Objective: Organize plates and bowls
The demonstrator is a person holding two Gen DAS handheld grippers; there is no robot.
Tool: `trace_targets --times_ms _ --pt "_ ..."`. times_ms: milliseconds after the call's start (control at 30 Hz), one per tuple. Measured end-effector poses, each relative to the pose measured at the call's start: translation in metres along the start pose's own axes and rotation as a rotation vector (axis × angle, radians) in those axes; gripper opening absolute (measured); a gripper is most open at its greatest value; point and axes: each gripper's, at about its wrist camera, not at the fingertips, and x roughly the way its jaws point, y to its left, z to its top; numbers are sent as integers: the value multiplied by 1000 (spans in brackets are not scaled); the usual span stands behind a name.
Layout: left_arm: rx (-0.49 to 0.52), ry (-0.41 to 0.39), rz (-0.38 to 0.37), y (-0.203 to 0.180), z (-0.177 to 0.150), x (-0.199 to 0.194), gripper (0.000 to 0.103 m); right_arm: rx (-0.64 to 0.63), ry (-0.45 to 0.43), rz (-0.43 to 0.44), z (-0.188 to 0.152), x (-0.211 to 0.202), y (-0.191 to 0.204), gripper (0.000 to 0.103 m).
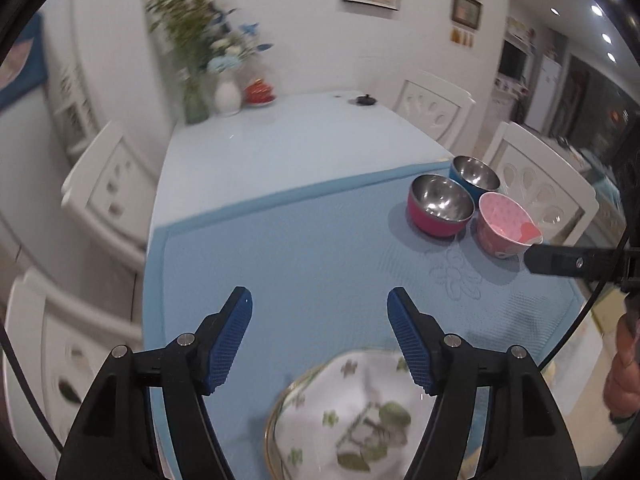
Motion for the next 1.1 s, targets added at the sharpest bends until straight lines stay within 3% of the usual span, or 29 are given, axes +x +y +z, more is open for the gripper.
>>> trace_targets --times_ms 133,333,467,533,733,833,867,967,1033,1100 --pt "72 -6 -27 -20 19 16 69 11 -48 -117 15 -20 -18 57" --pt "90 28 -166 -64 46 49 69 64 -99 -315 36 -53 -70 59" --pt "95 79 -231 -107 59 73 69 155 -131 -367 54 -67 -122 70" --pt "55 115 -269 -126 63 87 69 196 -128 -380 61 -71 -150 77" --pt "-153 225 -387 -167 62 136 67 255 0 -435 86 -51 -229 77" --pt "-208 265 -373 -189 57 162 67 245 69 -437 91 -34 -260 77" --pt "-230 274 -358 -195 54 170 66 235 86 -440 92 -29 -268 77" --pt "-289 291 -313 -204 48 189 58 205 159 -409 93 -11 -288 55" --pt "-309 289 -286 -209 44 195 44 200 178 -401 92 -2 -296 54" --pt "-315 283 -265 -213 42 198 40 189 187 -379 91 4 -301 44"
